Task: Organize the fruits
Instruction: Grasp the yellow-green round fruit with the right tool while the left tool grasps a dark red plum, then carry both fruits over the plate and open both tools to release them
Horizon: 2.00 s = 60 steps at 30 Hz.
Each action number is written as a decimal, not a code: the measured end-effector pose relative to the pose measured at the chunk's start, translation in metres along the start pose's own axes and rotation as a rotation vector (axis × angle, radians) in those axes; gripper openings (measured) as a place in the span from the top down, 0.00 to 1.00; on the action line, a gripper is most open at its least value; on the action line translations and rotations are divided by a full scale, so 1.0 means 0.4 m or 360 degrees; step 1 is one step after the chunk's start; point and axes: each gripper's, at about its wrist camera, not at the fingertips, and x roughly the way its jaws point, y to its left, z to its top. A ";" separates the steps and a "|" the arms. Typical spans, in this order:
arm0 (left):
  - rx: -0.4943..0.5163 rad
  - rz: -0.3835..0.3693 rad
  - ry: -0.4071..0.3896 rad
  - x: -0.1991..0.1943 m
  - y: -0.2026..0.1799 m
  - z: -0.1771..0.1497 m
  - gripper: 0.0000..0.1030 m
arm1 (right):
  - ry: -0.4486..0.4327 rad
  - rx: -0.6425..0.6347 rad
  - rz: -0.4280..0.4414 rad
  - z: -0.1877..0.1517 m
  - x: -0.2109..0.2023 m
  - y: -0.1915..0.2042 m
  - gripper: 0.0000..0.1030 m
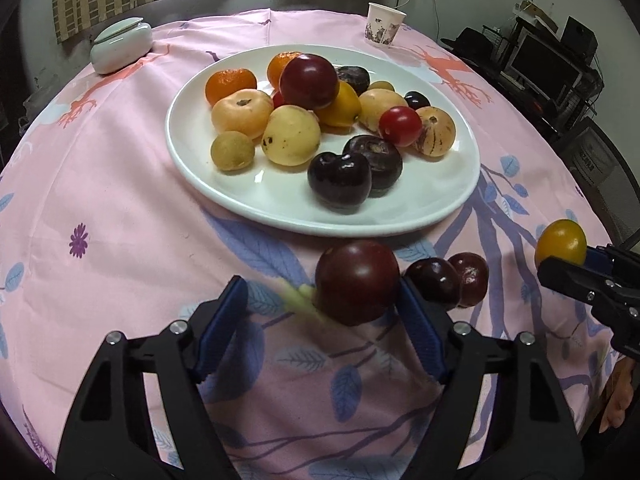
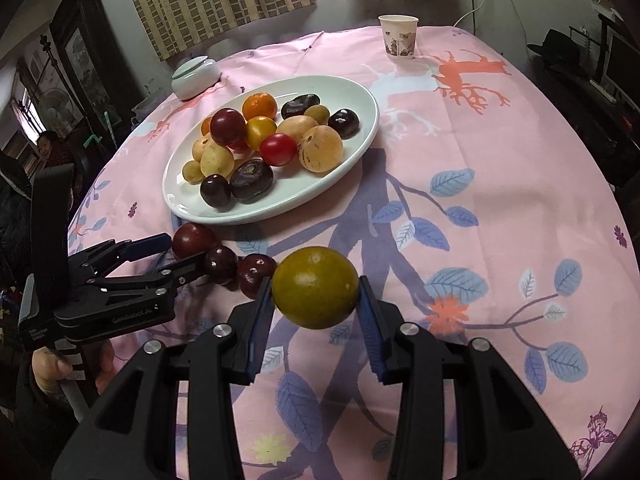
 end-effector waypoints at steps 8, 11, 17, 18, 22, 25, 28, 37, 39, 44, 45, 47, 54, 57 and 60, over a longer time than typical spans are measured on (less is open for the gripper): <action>0.0102 -0.0070 -0.0029 -0.010 -0.039 -0.008 0.62 | -0.0010 -0.0023 -0.0007 -0.001 -0.010 0.016 0.60; 0.0076 -0.0093 -0.0031 -0.022 -0.035 -0.017 0.62 | -0.0013 -0.0040 -0.0011 -0.005 -0.016 0.028 0.60; 0.0035 -0.0187 -0.0065 -0.100 -0.035 -0.070 0.62 | -0.0031 -0.0103 0.0013 -0.015 -0.040 0.074 0.60; 0.0031 -0.0199 -0.0069 -0.116 -0.037 -0.082 0.62 | -0.0036 -0.0115 0.0019 -0.018 -0.045 0.083 0.60; 0.0038 -0.0231 -0.0097 -0.171 -0.038 -0.110 0.62 | -0.0056 -0.0162 0.0053 -0.028 -0.062 0.120 0.60; 0.0047 -0.0223 -0.0141 -0.208 -0.034 -0.106 0.62 | -0.0063 -0.0196 0.0073 -0.024 -0.069 0.145 0.60; 0.0052 -0.0194 -0.0193 -0.238 -0.022 -0.082 0.62 | -0.0059 -0.0220 0.0097 -0.005 -0.068 0.160 0.60; 0.0034 -0.0124 -0.0208 -0.215 0.042 0.096 0.62 | -0.0047 -0.0286 0.0110 0.131 -0.009 0.178 0.60; 0.0016 -0.0081 -0.0188 -0.188 0.062 0.142 0.62 | -0.0035 -0.0308 0.0087 0.169 0.021 0.186 0.60; -0.0059 -0.0034 -0.0113 -0.101 0.099 0.235 0.62 | -0.0017 -0.0328 0.0040 0.243 0.101 0.196 0.60; -0.0065 -0.0028 -0.0098 -0.085 0.102 0.244 0.62 | -0.0015 -0.0329 0.0037 0.253 0.113 0.197 0.60; -0.0078 -0.0035 -0.0070 -0.057 0.104 0.259 0.62 | -0.0002 -0.0332 0.0038 0.267 0.139 0.198 0.60; -0.0065 -0.0024 -0.0044 -0.012 0.103 0.286 0.61 | 0.0051 -0.0300 0.0036 0.287 0.195 0.187 0.59; -0.0069 0.0012 -0.0077 -0.018 0.105 0.303 0.51 | 0.0032 -0.0317 0.0025 0.298 0.203 0.193 0.53; -0.0077 0.0025 -0.0211 -0.082 0.106 0.309 0.23 | -0.0056 -0.0383 -0.0093 0.303 0.178 0.204 0.35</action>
